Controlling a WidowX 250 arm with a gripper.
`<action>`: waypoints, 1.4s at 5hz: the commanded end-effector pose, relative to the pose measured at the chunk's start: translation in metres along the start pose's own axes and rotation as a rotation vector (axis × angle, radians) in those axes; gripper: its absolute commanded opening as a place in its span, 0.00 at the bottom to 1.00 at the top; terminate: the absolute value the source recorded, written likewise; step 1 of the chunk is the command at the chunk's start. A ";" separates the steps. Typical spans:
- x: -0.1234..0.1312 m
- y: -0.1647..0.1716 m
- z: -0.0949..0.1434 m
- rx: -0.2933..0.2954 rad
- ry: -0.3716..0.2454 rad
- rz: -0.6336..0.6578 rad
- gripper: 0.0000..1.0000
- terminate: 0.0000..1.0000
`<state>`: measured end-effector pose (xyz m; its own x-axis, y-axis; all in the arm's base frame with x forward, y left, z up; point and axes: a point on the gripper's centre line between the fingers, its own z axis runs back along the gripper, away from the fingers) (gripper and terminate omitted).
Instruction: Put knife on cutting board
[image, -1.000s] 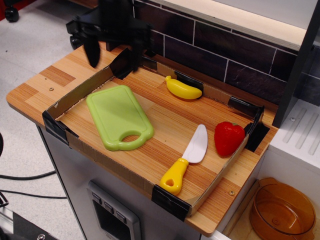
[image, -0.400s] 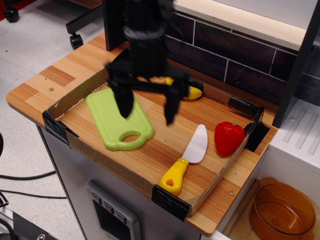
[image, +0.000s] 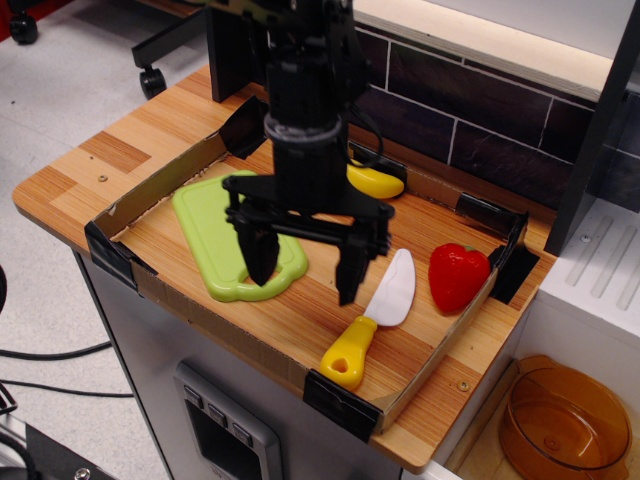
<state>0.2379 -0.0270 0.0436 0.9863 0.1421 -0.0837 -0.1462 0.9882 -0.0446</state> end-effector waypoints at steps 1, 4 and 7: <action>-0.005 -0.008 -0.017 0.033 -0.071 -0.072 1.00 0.00; -0.017 -0.017 -0.041 0.055 -0.056 -0.100 1.00 0.00; -0.013 -0.013 -0.054 0.086 -0.046 -0.135 0.00 0.00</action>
<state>0.2264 -0.0500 -0.0054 0.9995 0.0045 -0.0303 -0.0038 0.9997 0.0243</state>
